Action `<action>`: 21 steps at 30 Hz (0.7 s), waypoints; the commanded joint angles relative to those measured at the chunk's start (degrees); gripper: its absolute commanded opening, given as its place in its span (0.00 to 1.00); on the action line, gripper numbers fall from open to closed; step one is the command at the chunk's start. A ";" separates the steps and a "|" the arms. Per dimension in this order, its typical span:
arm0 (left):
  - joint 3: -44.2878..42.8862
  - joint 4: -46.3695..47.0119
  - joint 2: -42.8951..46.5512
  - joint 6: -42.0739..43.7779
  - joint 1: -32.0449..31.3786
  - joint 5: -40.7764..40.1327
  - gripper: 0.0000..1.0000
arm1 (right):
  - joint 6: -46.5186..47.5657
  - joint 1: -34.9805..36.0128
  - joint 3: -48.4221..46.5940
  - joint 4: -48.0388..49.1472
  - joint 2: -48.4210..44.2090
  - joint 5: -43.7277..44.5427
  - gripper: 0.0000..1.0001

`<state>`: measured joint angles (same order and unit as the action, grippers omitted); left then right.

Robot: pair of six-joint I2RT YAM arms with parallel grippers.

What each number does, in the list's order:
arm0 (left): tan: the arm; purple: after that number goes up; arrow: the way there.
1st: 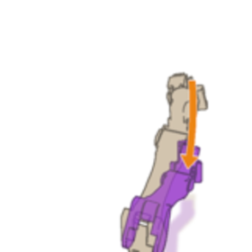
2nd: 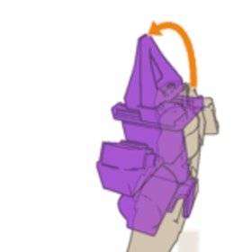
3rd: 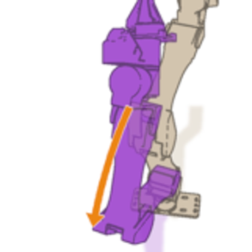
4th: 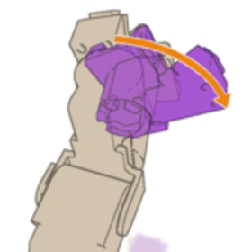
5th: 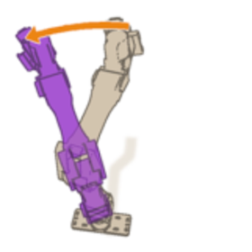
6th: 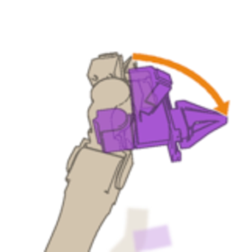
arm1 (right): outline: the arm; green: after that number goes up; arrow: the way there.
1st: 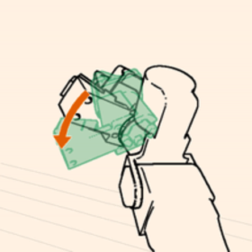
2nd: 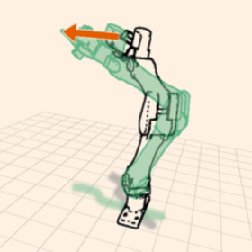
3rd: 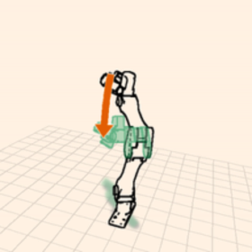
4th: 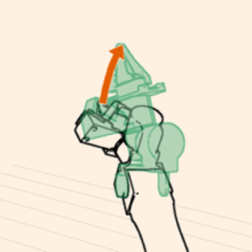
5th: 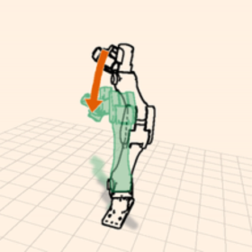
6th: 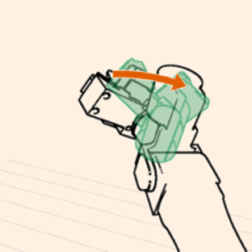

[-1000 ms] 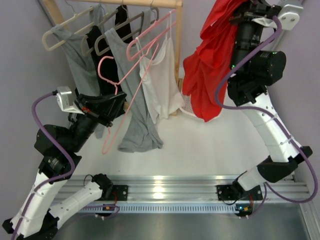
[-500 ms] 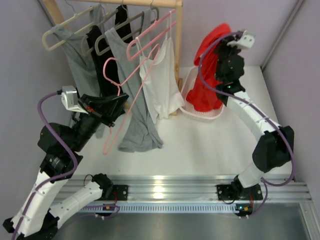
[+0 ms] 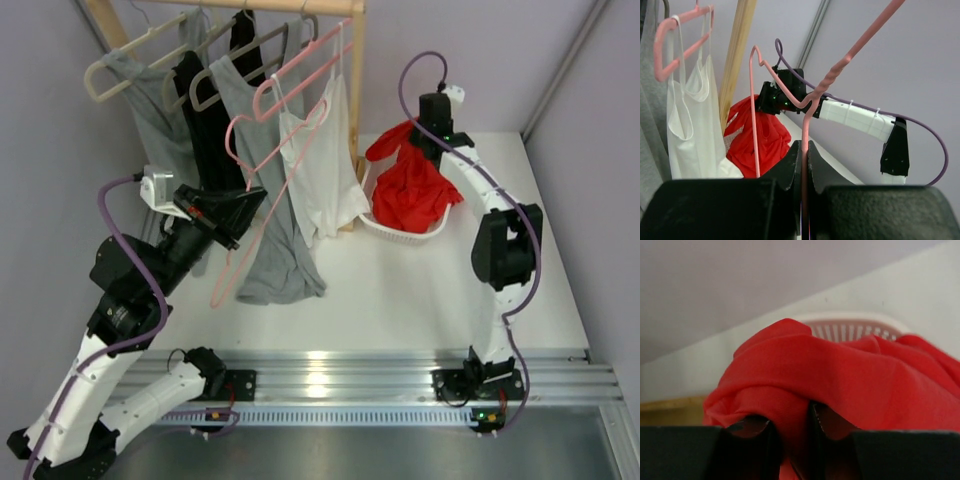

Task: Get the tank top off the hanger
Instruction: Place the tank top in the bin.

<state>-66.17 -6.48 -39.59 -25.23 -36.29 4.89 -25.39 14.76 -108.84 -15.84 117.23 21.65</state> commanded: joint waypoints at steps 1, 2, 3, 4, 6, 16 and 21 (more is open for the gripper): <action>-1.77 -1.16 -1.54 0.18 0.08 0.47 0.00 | -5.29 -1.67 2.31 -10.00 -5.51 -6.62 0.23; -1.94 -1.43 -1.80 0.27 0.08 0.48 0.00 | -5.29 -1.58 3.27 -10.00 -6.39 -7.23 0.25; -2.29 -1.52 -1.80 0.36 0.08 0.48 0.00 | -5.20 -1.58 3.45 -10.00 -7.97 -7.76 0.25; -2.29 -1.52 -1.89 0.36 0.08 0.56 0.00 | -5.11 -1.58 4.06 -10.00 -8.76 -9.15 0.25; -2.38 -1.52 -1.89 0.19 0.08 0.48 0.00 | -4.67 -1.49 4.16 -9.92 -10.87 -11.79 0.18; -2.56 -1.61 -2.59 -1.05 0.08 0.74 0.00 | 3.23 3.07 -0.41 -4.39 -16.33 -31.31 0.01; -3.09 -1.43 -2.51 -0.78 0.08 1.00 0.00 | 3.94 3.87 -0.59 -2.97 -18.88 -37.63 0.04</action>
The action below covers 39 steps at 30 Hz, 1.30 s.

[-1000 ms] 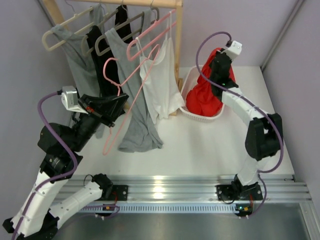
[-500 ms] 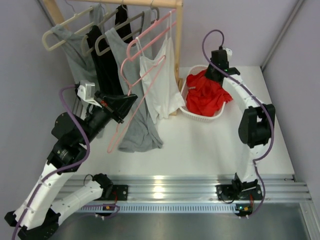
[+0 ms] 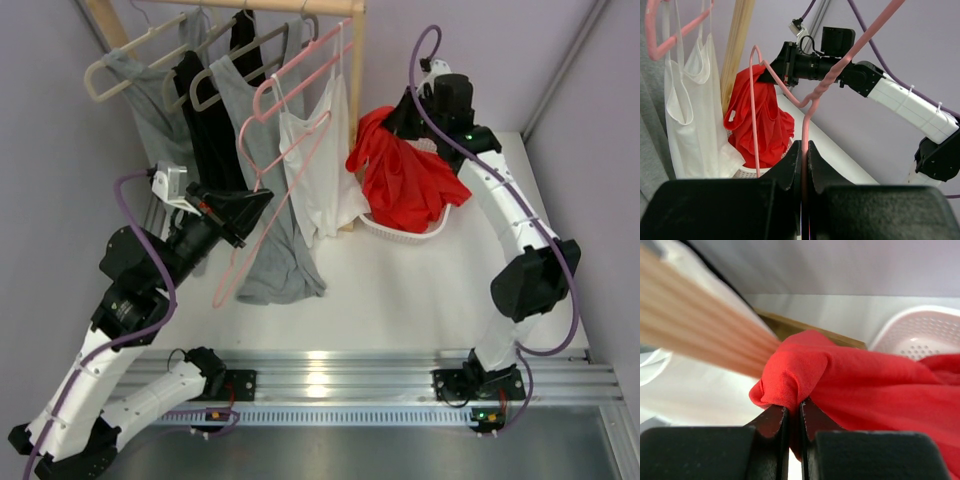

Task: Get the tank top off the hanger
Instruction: Place the tank top in the bin.

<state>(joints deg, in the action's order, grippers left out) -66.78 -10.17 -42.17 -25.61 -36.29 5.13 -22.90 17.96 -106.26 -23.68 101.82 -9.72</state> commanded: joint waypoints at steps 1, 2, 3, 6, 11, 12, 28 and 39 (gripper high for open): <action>-2.47 2.26 0.16 -0.41 0.08 0.76 0.00 | 1.45 0.68 -2.99 4.87 -3.56 -7.32 0.03; -2.65 2.18 0.16 -0.41 0.08 0.76 0.00 | 1.80 0.76 -2.90 4.79 -3.82 -8.38 0.03; -2.74 2.09 0.07 -0.41 0.08 0.85 0.00 | 2.50 0.77 -2.82 4.79 -3.91 -9.78 0.02; -2.83 2.09 -0.19 -0.41 0.08 1.03 0.00 | 3.73 0.77 -0.54 4.79 -4.52 -9.97 0.00; -3.09 2.09 -0.37 -0.41 0.08 1.29 0.00 | 4.71 0.50 1.93 4.87 -5.31 -12.19 0.00; -3.18 2.18 -0.63 -0.41 0.08 1.29 0.00 | 4.09 0.24 3.67 4.87 -5.66 -7.21 0.00; -4.58 0.42 -3.88 -1.11 0.08 2.96 0.00 | 2.07 -5.65 1.84 -9.45 -2.14 7.07 0.72; -9.49 -4.33 -9.94 2.92 0.08 -3.98 0.00 | 2.15 -5.48 15.10 -6.56 -19.44 9.10 0.73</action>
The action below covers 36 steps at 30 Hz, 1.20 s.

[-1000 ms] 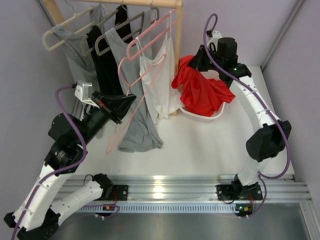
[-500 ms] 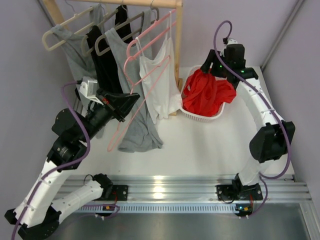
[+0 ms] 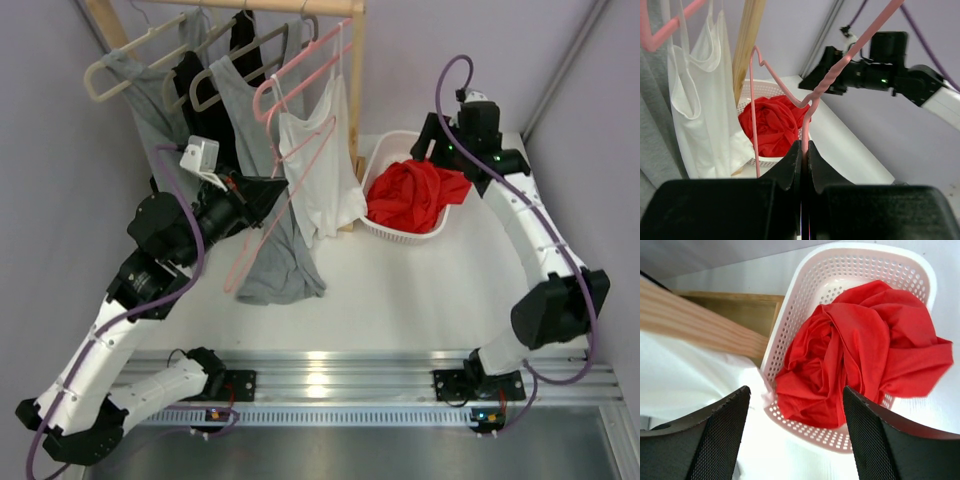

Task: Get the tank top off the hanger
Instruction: Place the tank top in the bin, then place the hanger at the clothesline.

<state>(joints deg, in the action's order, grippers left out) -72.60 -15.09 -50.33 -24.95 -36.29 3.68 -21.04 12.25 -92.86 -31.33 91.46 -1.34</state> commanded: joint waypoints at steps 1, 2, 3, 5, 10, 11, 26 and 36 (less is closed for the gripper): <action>-4.56 0.68 -2.75 2.80 0.08 -3.06 0.00 | 0.30 0.23 2.93 1.62 -10.59 0.47 0.74; -5.53 0.59 -4.59 3.32 0.08 -3.07 0.00 | 0.30 0.23 5.04 2.15 -11.91 -0.06 0.74; -6.49 0.68 -5.48 4.11 0.08 -4.98 0.00 | 0.30 0.23 5.84 2.67 -13.22 -0.24 0.74; -10.09 0.68 -8.80 4.99 0.08 -4.83 0.00 | 0.21 0.23 7.60 3.82 -16.39 -0.33 0.74; -18.96 0.77 -14.70 7.63 0.34 -6.40 0.00 | 0.91 0.14 7.34 4.08 -19.74 -0.15 0.75; -20.29 0.77 -16.54 7.98 1.04 -5.97 0.00 | 0.91 0.23 7.43 4.17 -20.09 -0.06 0.75; -44.29 1.82 -38.26 1.22 16.16 11.52 0.00 | 2.49 0.23 7.34 4.35 -22.99 -0.32 0.75; -41.67 3.83 -36.87 -4.40 27.05 10.55 0.00 | 2.76 0.23 6.38 4.35 -22.56 -1.64 0.76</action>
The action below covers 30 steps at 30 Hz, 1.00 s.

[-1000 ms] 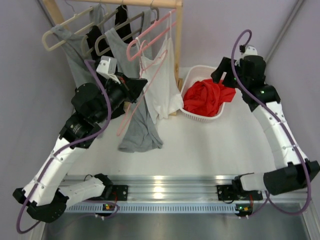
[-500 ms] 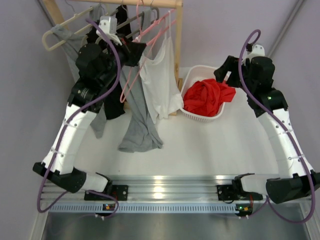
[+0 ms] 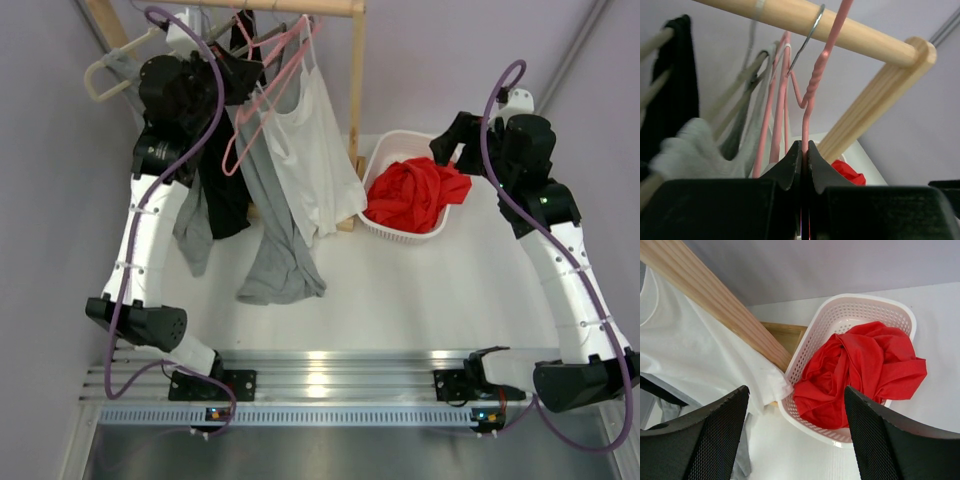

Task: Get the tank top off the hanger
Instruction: Place the hanger at the clothesline.

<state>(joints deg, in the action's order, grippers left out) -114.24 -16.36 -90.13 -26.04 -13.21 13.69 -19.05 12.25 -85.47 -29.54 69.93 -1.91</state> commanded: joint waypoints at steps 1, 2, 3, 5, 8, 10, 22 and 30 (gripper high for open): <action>0.50 5.20 3.64 -3.83 5.55 0.46 0.00 | 0.77 0.23 -1.01 2.56 -1.11 -1.42 0.76; 1.11 5.46 3.99 -4.10 6.17 0.28 0.00 | 0.77 0.23 -1.01 2.64 -1.11 -1.51 0.76; 1.29 5.46 4.34 -4.28 6.53 -0.59 0.00 | 0.77 0.23 -0.93 2.56 -1.11 -1.60 0.76; 1.91 6.77 5.05 -5.67 6.62 0.62 0.00 | 0.85 0.14 -0.66 2.56 -1.11 -1.69 0.76; 2.35 9.59 3.91 -9.45 6.27 7.82 0.00 | 0.77 0.23 -0.66 2.64 -0.94 -1.60 0.76; 1.65 10.21 2.95 -9.90 5.83 10.64 0.00 | 0.42 0.14 -0.92 2.56 -0.76 -1.95 0.75; -0.46 10.12 0.57 -6.75 -3.73 7.15 0.00 | 0.24 0.23 -1.36 2.56 -0.76 -2.57 0.76; -2.40 9.94 -3.21 -4.19 -8.50 -1.12 0.00 | 0.85 0.23 -1.19 2.64 -1.46 -2.31 0.76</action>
<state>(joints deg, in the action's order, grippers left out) -114.74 -9.98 -92.99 -31.31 -21.58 16.14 -19.05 12.25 -85.47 -29.56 69.93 -3.97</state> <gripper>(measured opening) 0.049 0.757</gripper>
